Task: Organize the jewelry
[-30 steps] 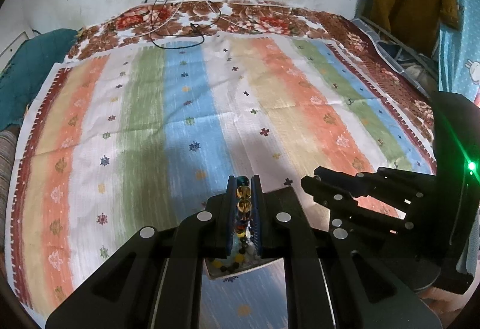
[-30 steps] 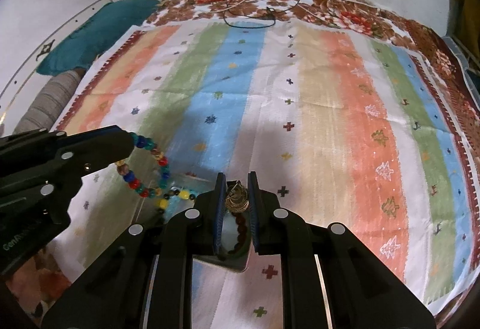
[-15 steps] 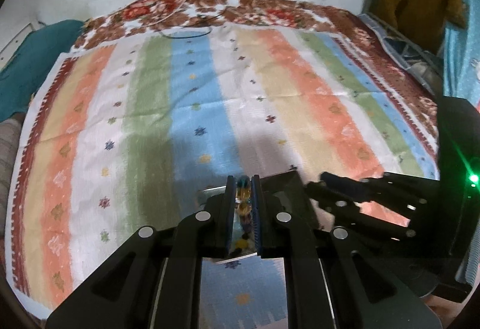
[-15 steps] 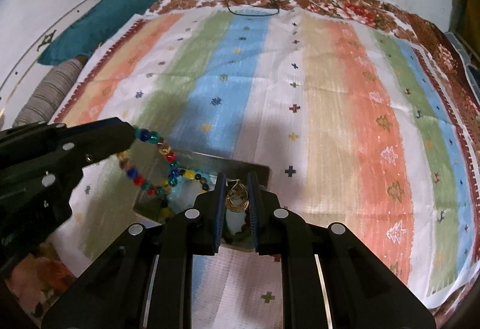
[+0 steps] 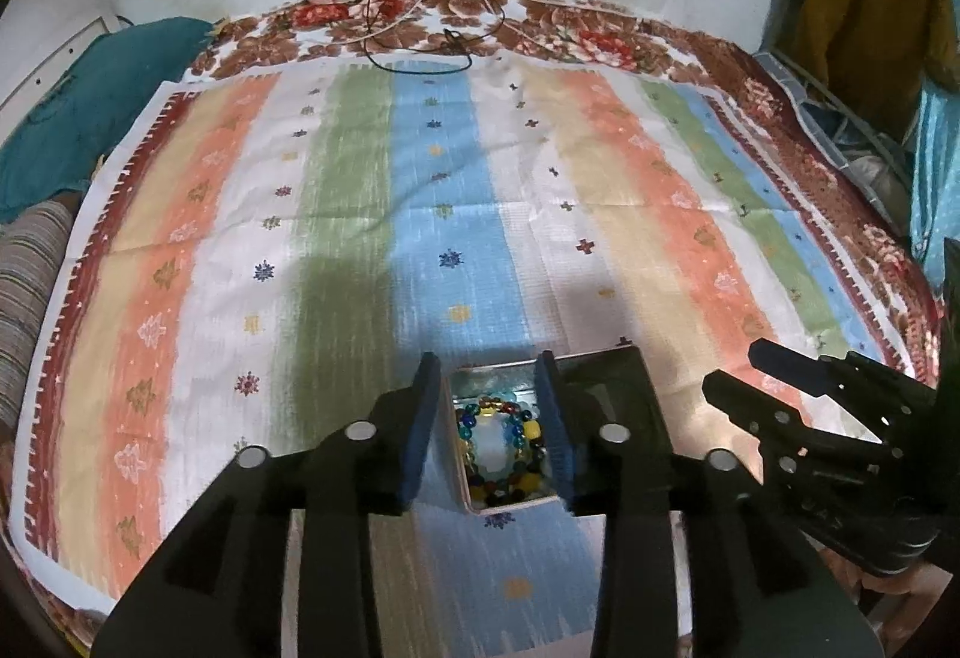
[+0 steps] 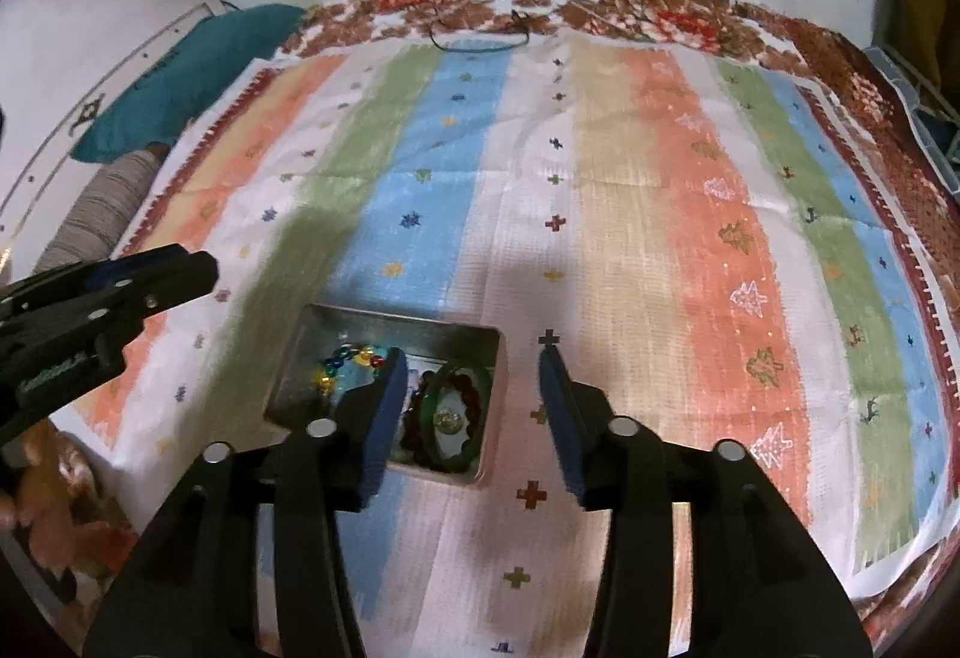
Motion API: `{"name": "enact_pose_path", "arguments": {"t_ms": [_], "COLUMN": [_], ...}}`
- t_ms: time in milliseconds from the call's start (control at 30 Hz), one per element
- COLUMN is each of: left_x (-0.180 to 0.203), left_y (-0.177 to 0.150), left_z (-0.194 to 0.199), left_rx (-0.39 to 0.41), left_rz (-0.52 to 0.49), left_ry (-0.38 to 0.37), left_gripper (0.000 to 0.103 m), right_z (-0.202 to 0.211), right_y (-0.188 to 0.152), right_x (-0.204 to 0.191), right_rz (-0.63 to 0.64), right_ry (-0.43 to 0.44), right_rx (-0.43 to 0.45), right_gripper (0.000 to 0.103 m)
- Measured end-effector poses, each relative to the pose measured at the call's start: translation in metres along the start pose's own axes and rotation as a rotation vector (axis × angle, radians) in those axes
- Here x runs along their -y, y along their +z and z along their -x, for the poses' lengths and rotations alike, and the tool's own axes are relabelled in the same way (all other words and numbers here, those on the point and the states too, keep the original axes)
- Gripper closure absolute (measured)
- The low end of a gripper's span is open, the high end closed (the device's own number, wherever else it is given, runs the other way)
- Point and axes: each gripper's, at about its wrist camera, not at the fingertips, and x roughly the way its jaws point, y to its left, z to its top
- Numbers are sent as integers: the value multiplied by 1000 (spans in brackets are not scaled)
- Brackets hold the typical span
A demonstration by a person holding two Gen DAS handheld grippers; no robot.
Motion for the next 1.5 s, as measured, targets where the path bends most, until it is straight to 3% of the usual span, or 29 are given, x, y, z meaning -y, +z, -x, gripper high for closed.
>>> {"name": "enact_pose_path", "arguments": {"t_ms": [200, 533, 733, 933, 1233, 1500], "left_x": [4, 7, 9, 11, 16, 24], "left_y": [-14, -39, -52, -61, -74, -82], "left_z": [11, 23, 32, 37, 43, 49], "left_rx": [5, 29, 43, 50, 62, 83], "left_rz": [-24, -64, -65, -55, -77, -104], "left_ry": [-14, 20, 3, -3, -10, 38], "left_gripper": [38, 13, 9, 6, 6, 6], "right_z": [14, 37, 45, 51, 59, 65], "right_y": [-10, -27, -36, -41, -52, -57], "right_x": [1, 6, 13, 10, 9, 7], "right_rz": [22, 28, -14, 13, 40, 54], "right_ry": [4, 16, 69, 46, 52, 66], "right_rx": [29, 74, 84, 102, 118, 125], "right_gripper": [47, 28, 20, 11, 7, 7]}}
